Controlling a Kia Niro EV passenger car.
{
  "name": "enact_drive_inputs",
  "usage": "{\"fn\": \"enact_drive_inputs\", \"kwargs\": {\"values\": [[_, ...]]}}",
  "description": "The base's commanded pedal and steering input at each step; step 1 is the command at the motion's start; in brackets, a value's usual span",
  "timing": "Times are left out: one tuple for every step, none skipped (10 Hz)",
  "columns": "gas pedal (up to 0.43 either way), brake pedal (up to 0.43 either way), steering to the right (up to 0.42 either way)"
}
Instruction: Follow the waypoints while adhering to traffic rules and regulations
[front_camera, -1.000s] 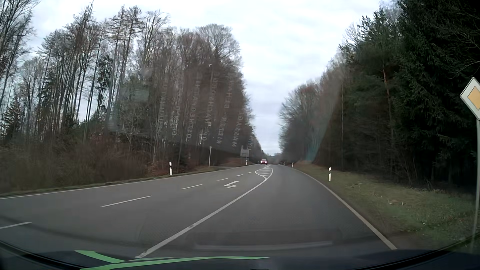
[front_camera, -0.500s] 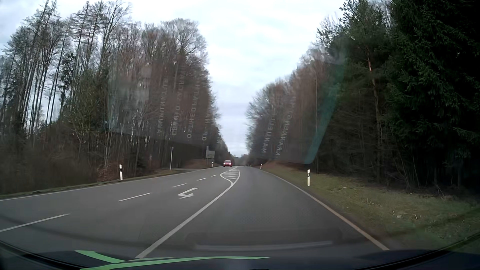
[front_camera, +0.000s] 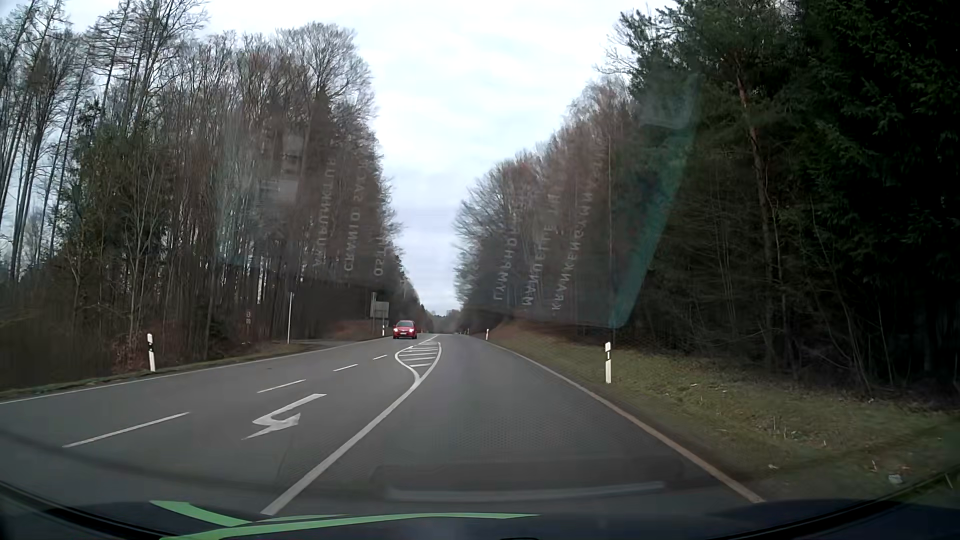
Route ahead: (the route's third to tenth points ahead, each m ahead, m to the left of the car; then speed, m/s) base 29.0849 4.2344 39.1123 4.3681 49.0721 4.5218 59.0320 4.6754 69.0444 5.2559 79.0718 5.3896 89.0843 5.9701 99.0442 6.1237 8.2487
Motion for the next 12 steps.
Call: {"fn": "enact_drive_inputs", "kwargs": {"values": [[0.287,0.000,0.008],[0.287,0.000,0.003],[0.299,0.000,0.003],[0.299,0.000,0.003],[0.299,0.000,0.003],[0.299,0.000,0.003],[0.299,0.000,0.002],[0.299,0.000,0.001],[0.299,0.000,-0.001],[0.299,0.000,-0.003],[0.299,0.000,-0.003],[0.299,0.000,-0.006]]}}
